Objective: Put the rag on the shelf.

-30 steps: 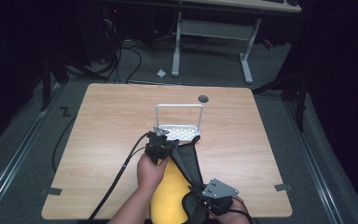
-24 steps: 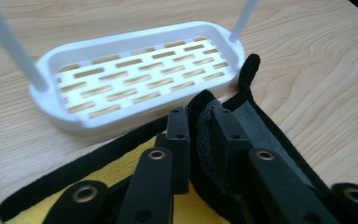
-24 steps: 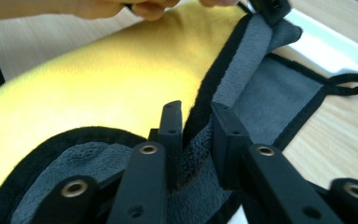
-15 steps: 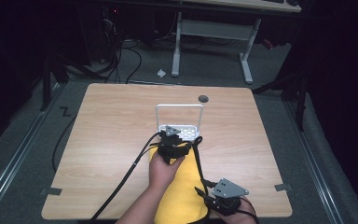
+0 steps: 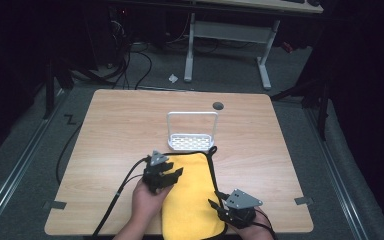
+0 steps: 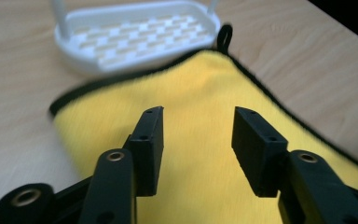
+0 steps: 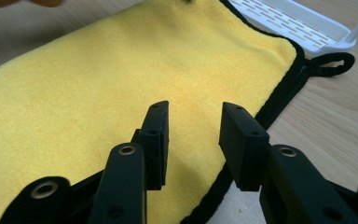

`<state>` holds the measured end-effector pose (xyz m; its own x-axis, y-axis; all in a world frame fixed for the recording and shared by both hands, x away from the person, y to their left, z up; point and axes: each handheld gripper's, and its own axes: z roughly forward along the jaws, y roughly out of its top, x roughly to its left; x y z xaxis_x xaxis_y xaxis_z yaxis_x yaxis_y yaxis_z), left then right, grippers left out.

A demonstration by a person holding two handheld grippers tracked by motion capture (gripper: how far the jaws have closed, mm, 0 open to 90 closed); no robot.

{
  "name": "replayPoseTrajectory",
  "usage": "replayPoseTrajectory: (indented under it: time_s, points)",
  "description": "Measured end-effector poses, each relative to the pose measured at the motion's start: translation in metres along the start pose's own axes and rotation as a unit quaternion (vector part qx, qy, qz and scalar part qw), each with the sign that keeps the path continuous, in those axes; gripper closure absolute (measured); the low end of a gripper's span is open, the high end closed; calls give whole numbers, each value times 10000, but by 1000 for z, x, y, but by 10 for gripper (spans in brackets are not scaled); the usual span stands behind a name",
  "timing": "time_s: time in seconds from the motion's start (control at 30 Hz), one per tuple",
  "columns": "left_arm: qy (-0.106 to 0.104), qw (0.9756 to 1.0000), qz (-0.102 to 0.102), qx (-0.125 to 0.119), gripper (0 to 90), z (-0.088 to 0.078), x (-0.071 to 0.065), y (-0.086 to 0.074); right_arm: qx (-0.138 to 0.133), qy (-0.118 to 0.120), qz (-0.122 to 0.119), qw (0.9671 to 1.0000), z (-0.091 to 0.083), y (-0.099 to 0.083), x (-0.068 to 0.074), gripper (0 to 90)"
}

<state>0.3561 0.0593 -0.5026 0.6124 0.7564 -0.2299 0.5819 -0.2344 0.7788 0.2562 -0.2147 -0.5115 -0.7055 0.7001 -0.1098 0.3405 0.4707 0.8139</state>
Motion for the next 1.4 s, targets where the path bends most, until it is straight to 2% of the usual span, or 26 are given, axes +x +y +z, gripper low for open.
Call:
replayPoseTrajectory:
  time_s: [0.07, 0.17, 0.27, 0.37, 0.43, 0.47, 0.5, 0.53, 0.57, 0.67, 0.73, 0.8, 0.97, 1.13, 1.33, 1.4]
  points:
    - [-15, 9999, 73, 70, 550, -12, 2, -16, 3, 11, 13, 10000, 1, 0, 0, 634]
    - [-13, 9999, 117, 45, 567, -24, 7, -36, 41, -44, 161, 9999, 7, 2, -3, 634]
    - [-75, 10000, 45, 9, 596, -25, 11, -41, 33, -137, 227, 9996, 11, 9, -6, 635]
    - [-100, 9999, 101, 98, 655, -24, 16, -41, 75, -228, 283, 9993, 20, 21, -15, 667]
    - [-194, 9997, 79, 125, 700, -21, 18, -40, 115, -340, 356, 9987, 28, 30, -24, 700]
    - [-208, 9996, 101, 132, 724, -19, 17, -40, 189, -417, 477, 9978, 38, 37, -36, 750]
    - [-211, 9995, 152, 153, 735, -17, 16, -40, 240, -420, 647, 9967, 44, 39, -43, 747]
    - [-234, 9994, 185, 187, 735, -15, 16, -39, 310, -456, 763, 9956, 51, 40, -48, 746]
    - [-249, 9993, 191, 192, 735, -14, 15, -39, 310, -456, 763, 9956, 51, 40, -48, 746]
    - [-213, 9991, 256, 258, 743, -11, 13, -40, 620, -539, 821, 9932, 68, 36, -55, 762]
    - [-180, 9991, 273, 280, 742, -11, 13, -41, 833, -362, 803, 9926, 77, 29, -55, 766]
    - [-162, 9990, 280, 304, 740, -11, 14, -42, 791, -396, 733, 9934, 76, 27, -53, 766]
    - [-142, 9983, 445, 359, 727, -13, 12, -45, 765, -442, 544, 9946, 72, 23, -46, 761]
    - [-230, 9980, 435, 390, 721, -17, 8, -50, 766, -271, 527, 9953, 64, 18, -42, 740]
    - [-465, 9964, 409, 581, 705, -23, -1, -54, 839, -42, 476, 9953, 45, 8, -33, 697]
    - [-503, 9961, 383, 615, 702, -24, -2, -54, 812, -35, 458, 9956, 43, 6, -31, 697]
